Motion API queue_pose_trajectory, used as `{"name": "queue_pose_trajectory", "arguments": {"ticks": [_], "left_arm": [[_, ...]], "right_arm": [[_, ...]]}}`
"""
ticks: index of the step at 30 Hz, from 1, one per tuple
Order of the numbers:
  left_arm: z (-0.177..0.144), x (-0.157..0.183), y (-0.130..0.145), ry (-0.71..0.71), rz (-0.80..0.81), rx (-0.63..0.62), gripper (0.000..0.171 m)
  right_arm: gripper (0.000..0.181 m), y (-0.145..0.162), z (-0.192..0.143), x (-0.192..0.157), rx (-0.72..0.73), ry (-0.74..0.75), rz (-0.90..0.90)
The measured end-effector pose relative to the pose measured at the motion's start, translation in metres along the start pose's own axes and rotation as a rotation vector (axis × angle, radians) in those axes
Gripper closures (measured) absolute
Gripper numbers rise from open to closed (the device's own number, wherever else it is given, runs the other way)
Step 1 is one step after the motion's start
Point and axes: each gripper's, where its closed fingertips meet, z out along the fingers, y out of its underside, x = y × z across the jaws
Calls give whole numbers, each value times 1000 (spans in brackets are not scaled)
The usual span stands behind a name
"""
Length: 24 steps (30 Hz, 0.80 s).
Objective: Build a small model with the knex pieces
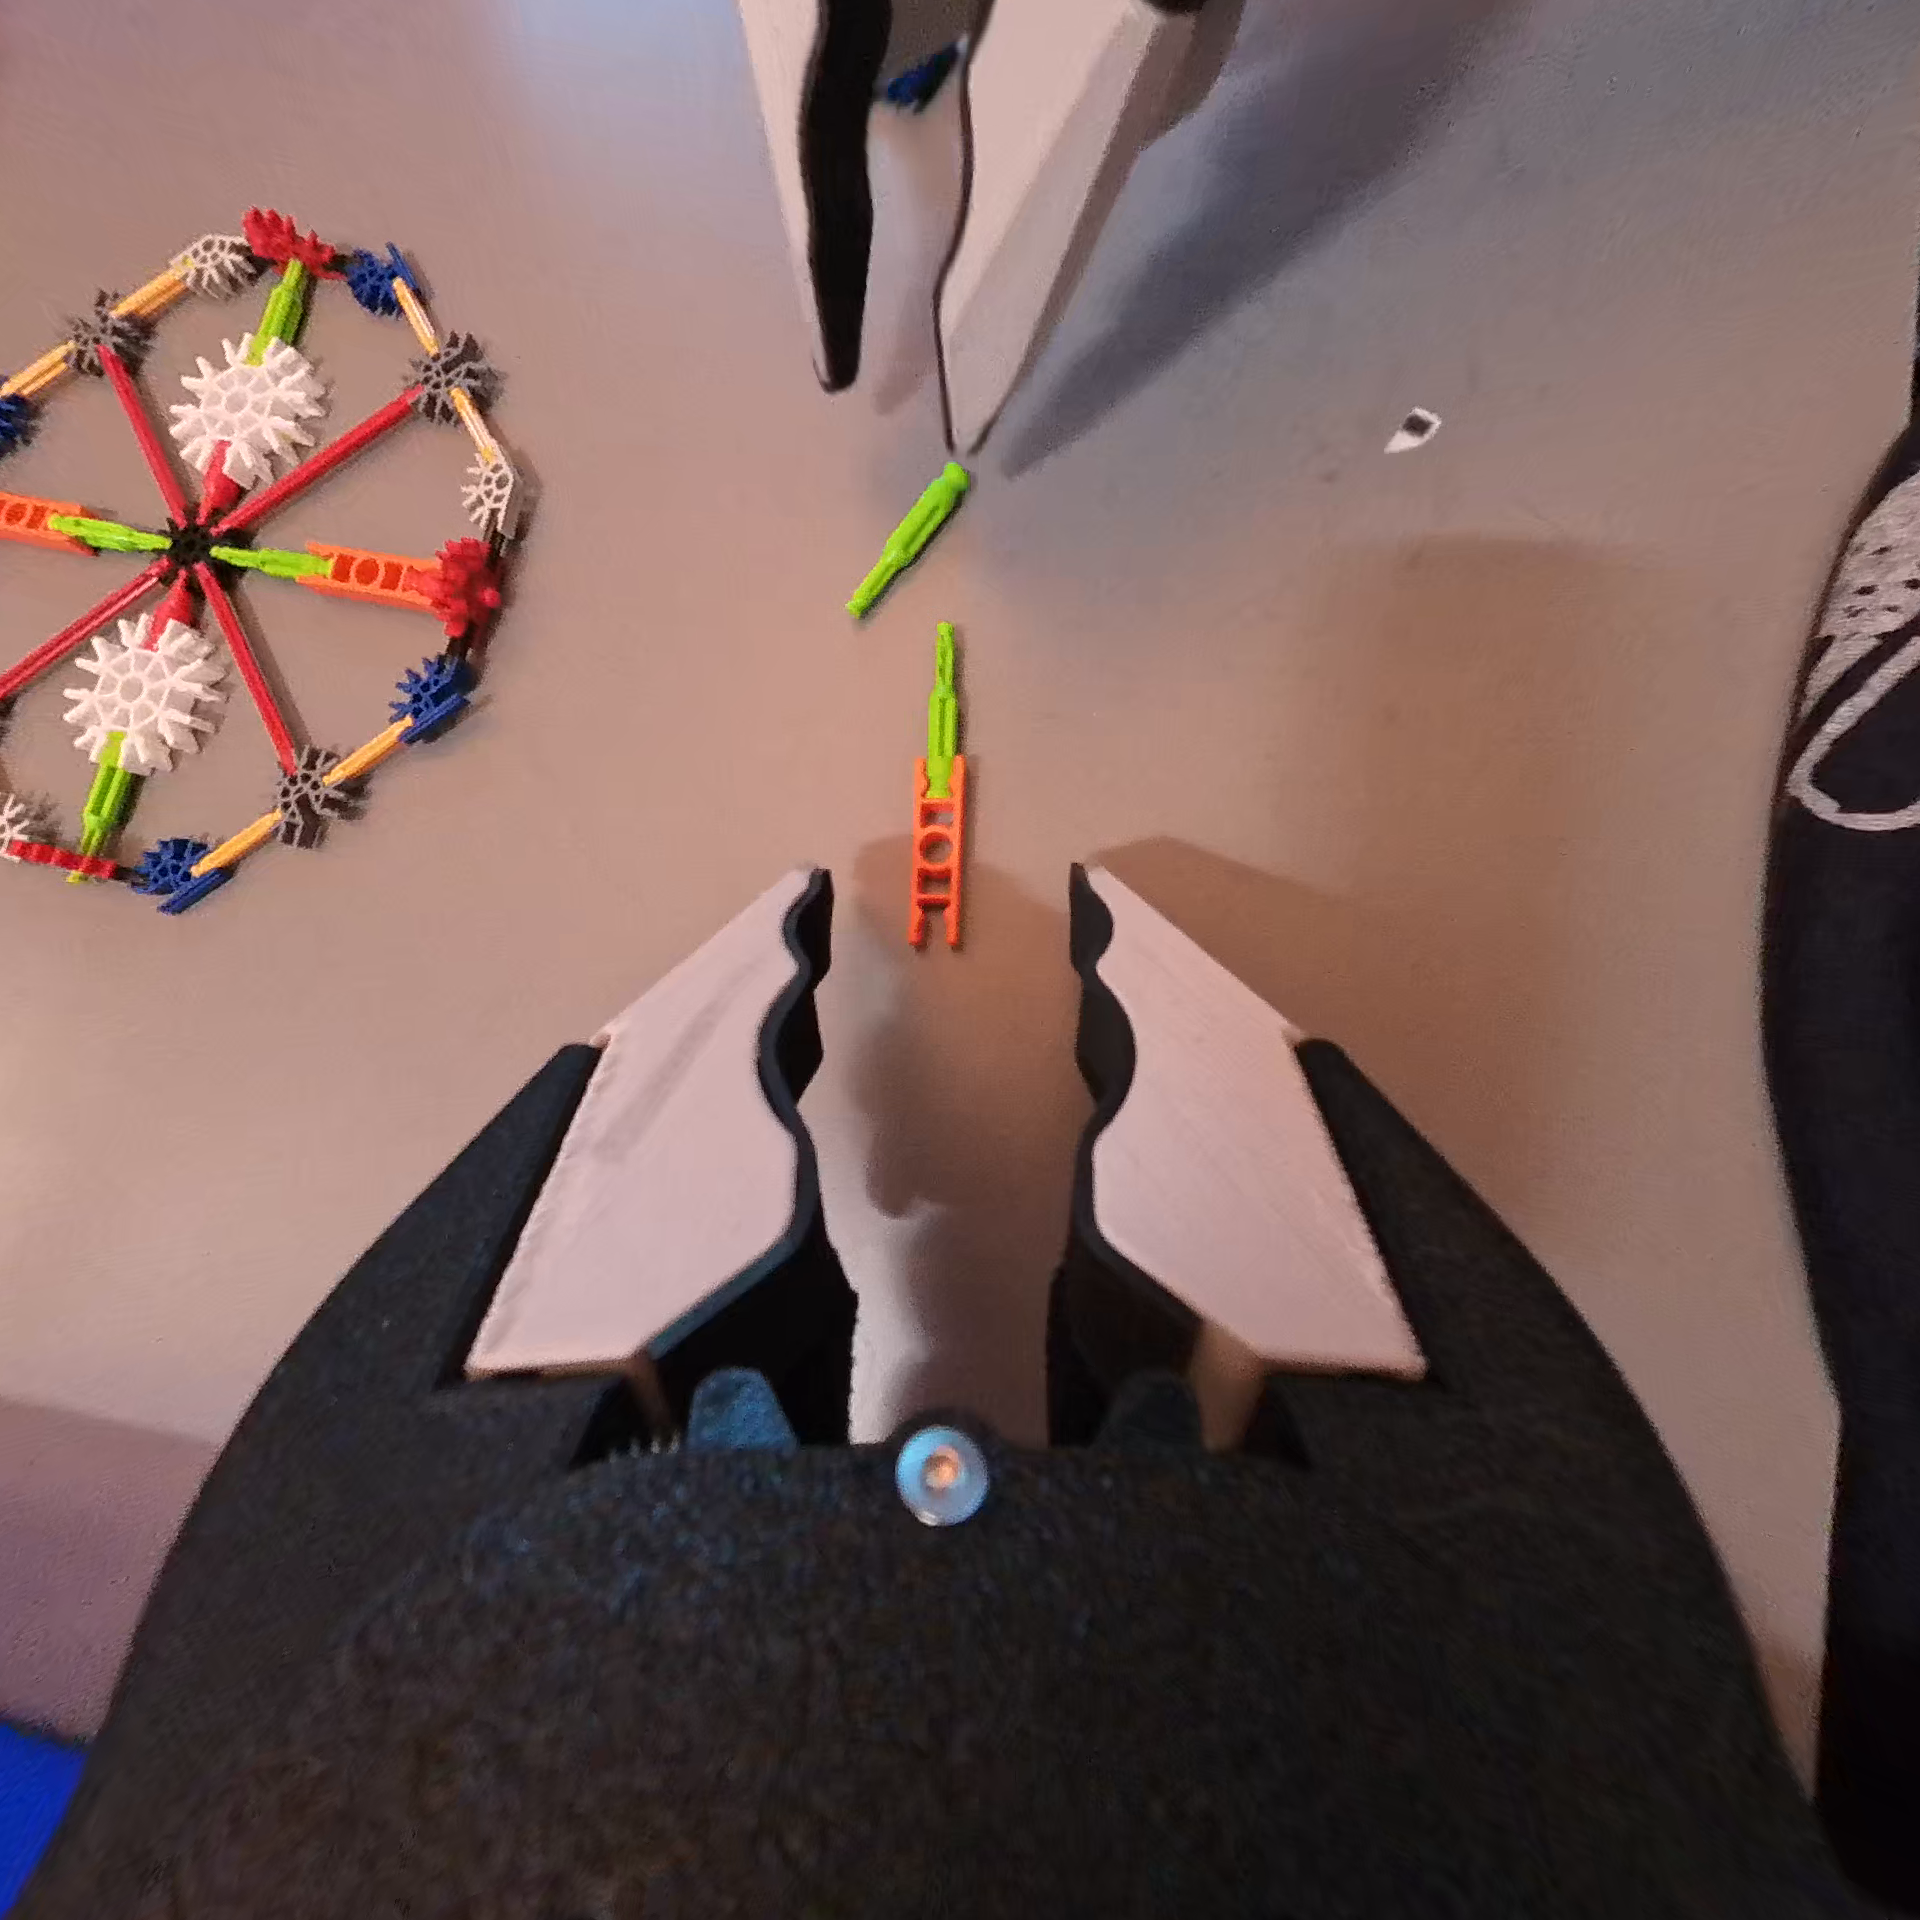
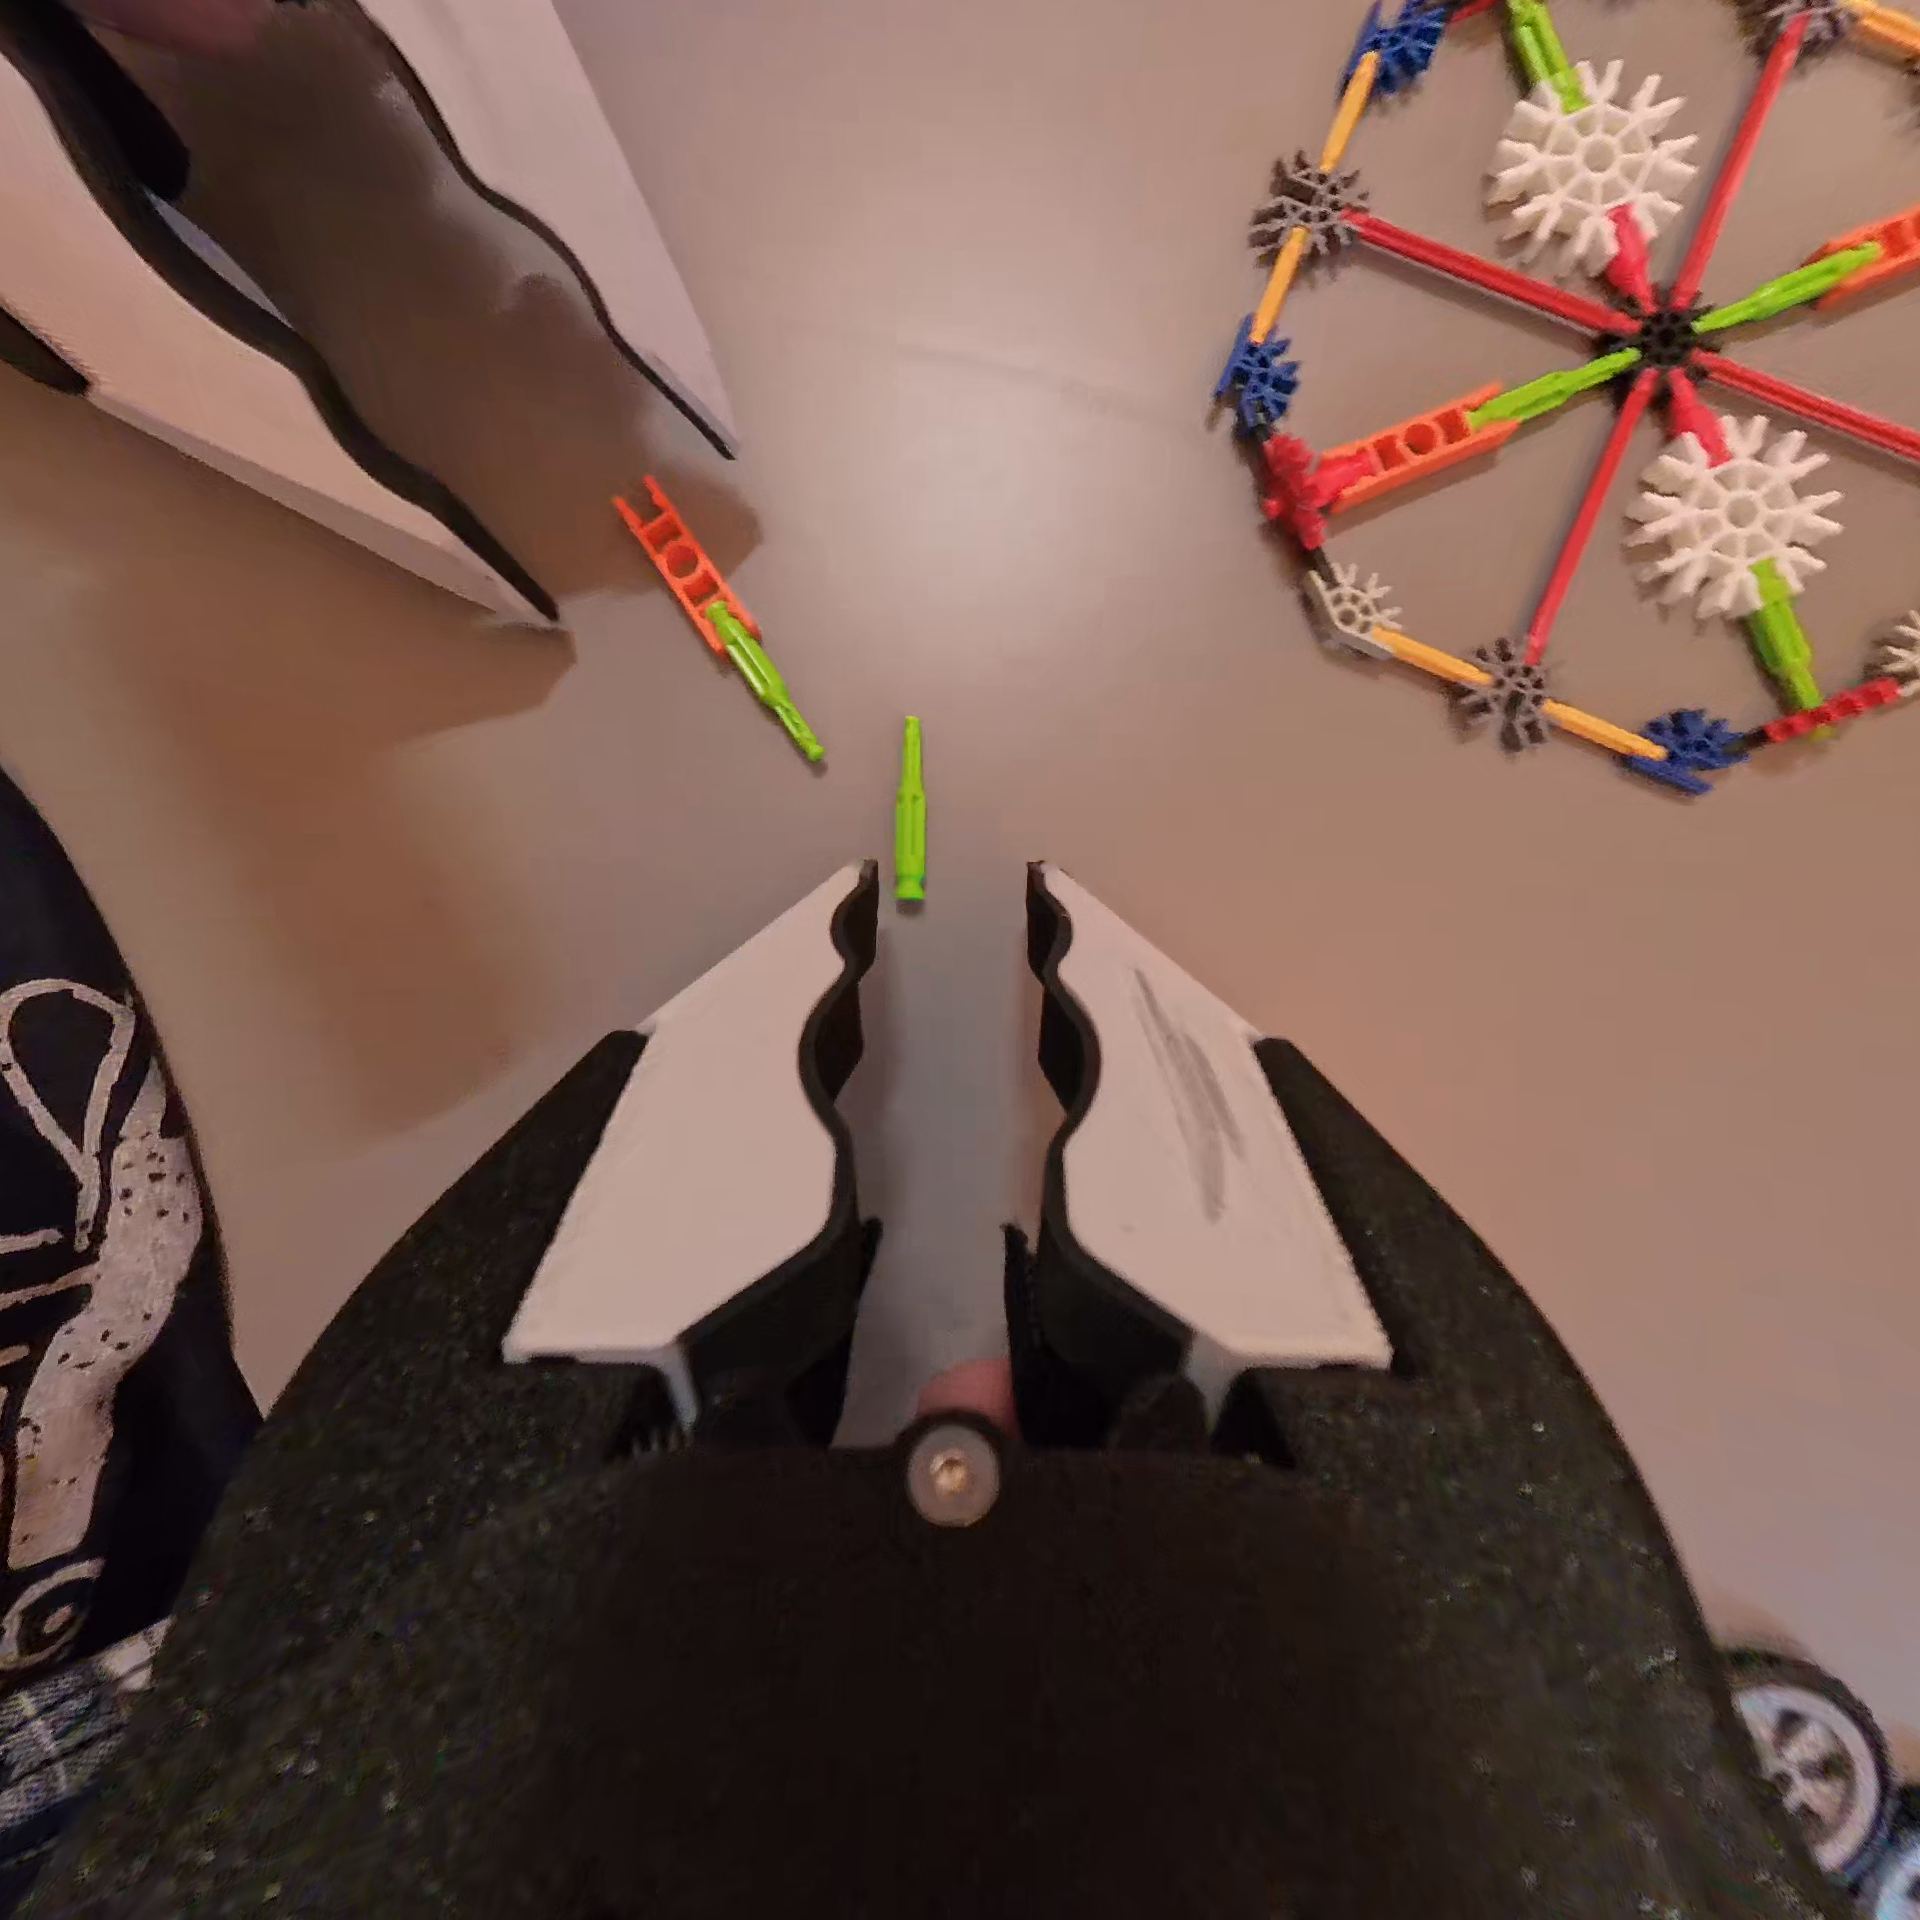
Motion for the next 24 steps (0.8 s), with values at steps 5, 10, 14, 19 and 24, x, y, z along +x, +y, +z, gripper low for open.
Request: {"name": "queue_pose_trajectory", "arguments": {"ticks": [5,10,14,19,24], "left_arm": [[5,3,1,-3,-7,-19,134],[6,3,-1,-4,-19,-4,138],[8,1,-2,-4,-6,-9,142],[9,0,-2,0,2,-14,154],[13,-1,-6,16,13,-20,161]], "right_arm": [[154,-6,13,-12,-6,-29,-34],[169,-3,20,-9,-34,7,-66],[176,-1,18,-6,-36,14,-76],[176,3,13,2,-33,36,-60],[176,6,4,6,-22,38,-40]]}}
